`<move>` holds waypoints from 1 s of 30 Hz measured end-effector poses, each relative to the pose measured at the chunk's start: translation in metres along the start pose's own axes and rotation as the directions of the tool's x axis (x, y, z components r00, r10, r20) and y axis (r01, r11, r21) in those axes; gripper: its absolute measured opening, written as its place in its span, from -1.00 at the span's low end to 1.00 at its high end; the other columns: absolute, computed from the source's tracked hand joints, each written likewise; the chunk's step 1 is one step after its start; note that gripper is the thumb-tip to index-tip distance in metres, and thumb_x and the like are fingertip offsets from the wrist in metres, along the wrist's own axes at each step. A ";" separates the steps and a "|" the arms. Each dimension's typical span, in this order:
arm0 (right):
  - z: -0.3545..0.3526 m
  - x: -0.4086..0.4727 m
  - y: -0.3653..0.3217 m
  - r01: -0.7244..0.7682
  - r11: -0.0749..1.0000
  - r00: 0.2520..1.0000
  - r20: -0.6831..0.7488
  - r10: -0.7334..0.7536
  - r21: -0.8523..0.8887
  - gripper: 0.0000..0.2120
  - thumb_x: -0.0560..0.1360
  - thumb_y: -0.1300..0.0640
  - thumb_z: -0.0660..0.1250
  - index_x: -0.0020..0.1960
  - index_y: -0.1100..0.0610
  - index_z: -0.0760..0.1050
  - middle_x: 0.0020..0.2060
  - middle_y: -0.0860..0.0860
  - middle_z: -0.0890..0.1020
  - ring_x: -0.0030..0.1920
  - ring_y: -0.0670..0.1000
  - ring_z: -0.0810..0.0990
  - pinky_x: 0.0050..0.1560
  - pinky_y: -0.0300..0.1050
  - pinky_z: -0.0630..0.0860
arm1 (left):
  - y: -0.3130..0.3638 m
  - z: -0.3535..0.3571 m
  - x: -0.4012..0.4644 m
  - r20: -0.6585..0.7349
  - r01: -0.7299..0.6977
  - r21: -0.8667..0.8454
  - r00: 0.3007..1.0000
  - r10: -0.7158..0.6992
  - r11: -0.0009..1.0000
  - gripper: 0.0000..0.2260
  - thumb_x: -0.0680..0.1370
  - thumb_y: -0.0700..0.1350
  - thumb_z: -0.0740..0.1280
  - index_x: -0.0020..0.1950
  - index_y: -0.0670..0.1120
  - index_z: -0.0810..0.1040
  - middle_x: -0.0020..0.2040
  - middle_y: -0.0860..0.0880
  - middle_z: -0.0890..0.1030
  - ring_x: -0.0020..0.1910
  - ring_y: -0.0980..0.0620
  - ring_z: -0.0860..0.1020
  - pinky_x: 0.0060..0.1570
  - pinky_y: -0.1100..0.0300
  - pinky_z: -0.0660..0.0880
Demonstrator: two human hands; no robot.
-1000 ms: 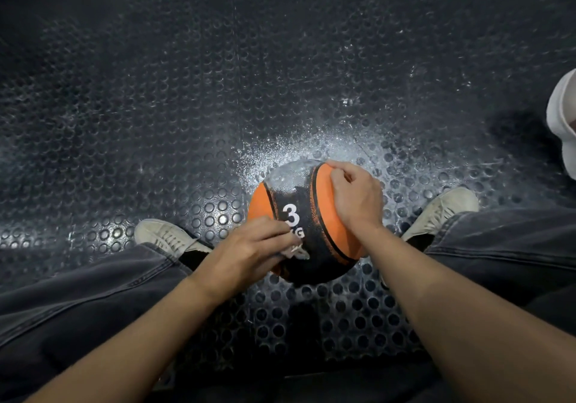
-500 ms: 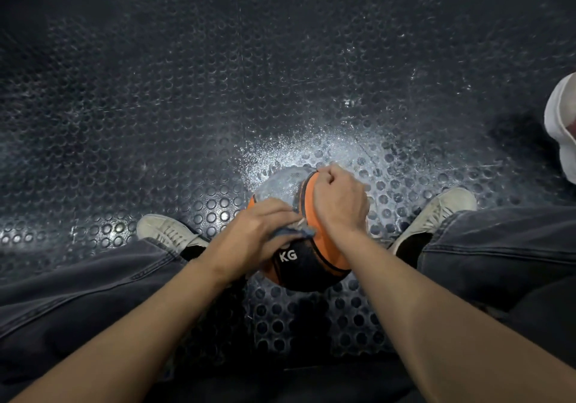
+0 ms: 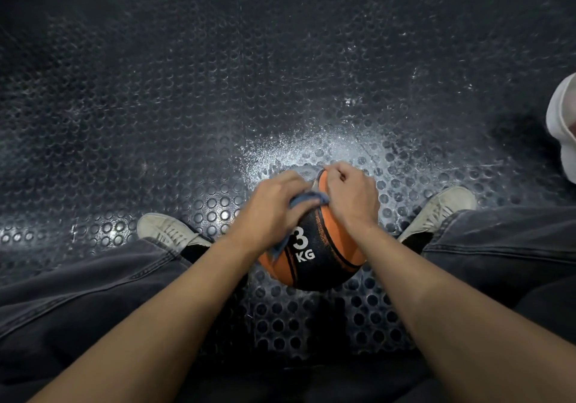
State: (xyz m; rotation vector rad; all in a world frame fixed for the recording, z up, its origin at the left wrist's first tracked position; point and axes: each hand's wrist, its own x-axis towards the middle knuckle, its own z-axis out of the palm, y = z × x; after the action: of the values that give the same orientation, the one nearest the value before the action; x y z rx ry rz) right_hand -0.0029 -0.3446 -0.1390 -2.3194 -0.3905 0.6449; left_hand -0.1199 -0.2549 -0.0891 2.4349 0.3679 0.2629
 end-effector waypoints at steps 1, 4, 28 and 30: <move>-0.003 0.000 0.000 -0.005 1.000 1.000 -0.001 0.005 -0.013 -0.72 0.64 0.01 0.14 0.03 0.03 0.61 -0.27 -0.03 0.59 -0.30 -0.02 0.46 -0.26 -0.13 0.37 | 0.001 0.001 0.006 -0.016 0.026 0.003 1.000 -0.026 1.000 -0.84 0.50 -0.07 0.42 -0.04 -0.15 0.67 -0.17 0.05 0.54 -0.22 0.14 0.48 -0.17 0.31 0.45; -0.006 0.002 0.004 -0.012 1.000 1.000 -0.008 0.012 -0.022 -0.69 0.64 -0.03 0.13 0.02 0.06 0.61 -0.28 -0.03 0.61 -0.32 -0.02 0.46 -0.28 -0.15 0.34 | -0.016 -0.009 -0.023 0.080 -0.073 0.005 0.994 0.073 0.997 -0.77 0.52 -0.04 0.37 0.03 -0.18 0.65 -0.08 -0.01 0.61 -0.13 0.13 0.54 -0.06 0.30 0.50; -0.006 0.006 0.006 0.007 0.999 1.000 -0.001 -0.008 -0.049 -0.72 0.63 -0.06 0.17 -0.08 0.05 0.57 -0.27 -0.11 0.56 -0.26 -0.06 0.46 -0.20 -0.14 0.29 | -0.011 -0.006 -0.024 0.038 -0.103 0.017 0.994 0.102 0.995 -0.79 0.53 -0.08 0.36 0.06 -0.19 0.65 -0.05 -0.06 0.63 -0.07 0.07 0.55 0.04 0.28 0.50; -0.004 0.006 0.004 0.028 0.999 1.000 0.004 -0.028 -0.024 -0.71 0.63 -0.03 0.17 -0.05 0.06 0.61 -0.26 -0.09 0.60 -0.25 -0.03 0.50 -0.16 -0.11 0.38 | -0.016 -0.015 -0.047 0.003 -0.084 0.021 0.996 0.084 0.996 -0.74 0.53 -0.05 0.34 0.08 -0.20 0.65 -0.02 -0.08 0.63 -0.04 0.07 0.55 0.08 0.30 0.48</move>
State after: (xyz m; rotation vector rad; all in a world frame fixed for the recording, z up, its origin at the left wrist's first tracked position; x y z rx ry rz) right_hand 0.0047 -0.3475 -0.1409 -2.3319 -0.4337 0.6344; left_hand -0.1711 -0.2492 -0.0926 2.4748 0.2685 0.2942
